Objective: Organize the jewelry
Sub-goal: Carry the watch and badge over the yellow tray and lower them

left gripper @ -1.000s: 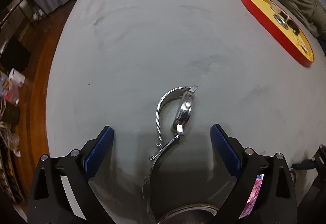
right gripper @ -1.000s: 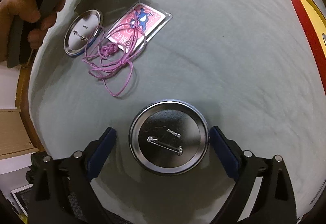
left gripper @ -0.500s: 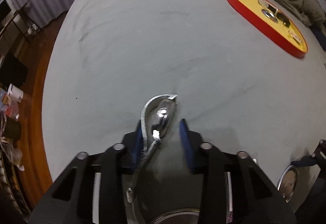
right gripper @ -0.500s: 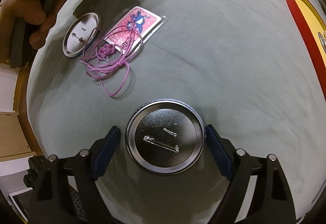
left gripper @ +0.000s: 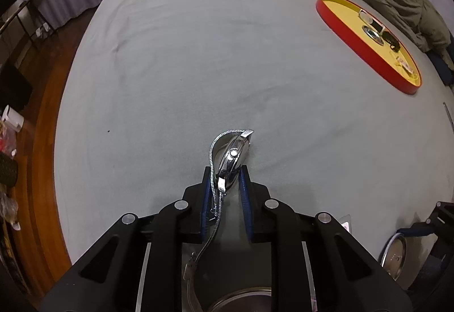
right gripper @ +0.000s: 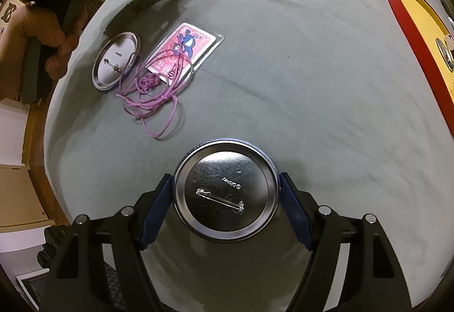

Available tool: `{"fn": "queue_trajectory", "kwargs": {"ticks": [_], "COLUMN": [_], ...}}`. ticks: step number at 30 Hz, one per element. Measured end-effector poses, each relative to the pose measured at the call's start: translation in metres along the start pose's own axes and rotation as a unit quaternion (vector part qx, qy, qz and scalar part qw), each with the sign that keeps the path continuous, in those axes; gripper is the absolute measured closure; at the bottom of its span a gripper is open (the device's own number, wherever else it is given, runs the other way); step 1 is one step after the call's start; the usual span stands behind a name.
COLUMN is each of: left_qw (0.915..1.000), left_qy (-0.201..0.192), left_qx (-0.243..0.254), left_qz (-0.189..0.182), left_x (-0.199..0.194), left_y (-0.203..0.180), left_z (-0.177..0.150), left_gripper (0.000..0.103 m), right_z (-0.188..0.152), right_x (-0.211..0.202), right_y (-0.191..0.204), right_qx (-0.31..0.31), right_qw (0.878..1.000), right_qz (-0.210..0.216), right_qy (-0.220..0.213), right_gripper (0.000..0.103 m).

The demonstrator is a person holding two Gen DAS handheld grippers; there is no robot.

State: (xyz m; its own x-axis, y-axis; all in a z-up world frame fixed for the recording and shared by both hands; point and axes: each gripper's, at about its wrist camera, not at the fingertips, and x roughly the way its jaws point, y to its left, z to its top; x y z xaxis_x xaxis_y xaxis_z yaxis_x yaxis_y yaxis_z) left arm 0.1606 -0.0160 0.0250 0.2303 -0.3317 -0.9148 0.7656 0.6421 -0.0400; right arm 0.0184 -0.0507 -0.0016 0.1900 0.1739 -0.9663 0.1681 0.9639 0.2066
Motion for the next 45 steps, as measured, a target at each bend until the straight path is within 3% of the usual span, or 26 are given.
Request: {"fn": "queue_trajectory", "kwargs": {"ticks": [17,30,45], "left_qw": [0.9997,0.9978,0.9937], "left_qy": [-0.018,-0.05,-0.068], "left_qx": [-0.006,0.01,0.045], "left_qz": [-0.018,-0.042,-0.076], "left_x": [-0.014,-0.027,-0.007], "left_y": [-0.025,-0.066,-0.155], "left_z": [0.011,0.068,0.146], "left_gripper": [0.086,0.087,0.087], "right_z": [0.002,0.033,0.059], "right_x": [-0.048,-0.091,-0.129], "right_y": [-0.047,-0.117,-0.231], "right_qx": [0.027,0.067,0.125], "right_qw": [0.999,0.994,0.981], "right_qz": [0.009,-0.025,-0.071], "right_qy": [-0.036,-0.084,-0.131], "right_gripper": [0.033,0.033,0.033]}}
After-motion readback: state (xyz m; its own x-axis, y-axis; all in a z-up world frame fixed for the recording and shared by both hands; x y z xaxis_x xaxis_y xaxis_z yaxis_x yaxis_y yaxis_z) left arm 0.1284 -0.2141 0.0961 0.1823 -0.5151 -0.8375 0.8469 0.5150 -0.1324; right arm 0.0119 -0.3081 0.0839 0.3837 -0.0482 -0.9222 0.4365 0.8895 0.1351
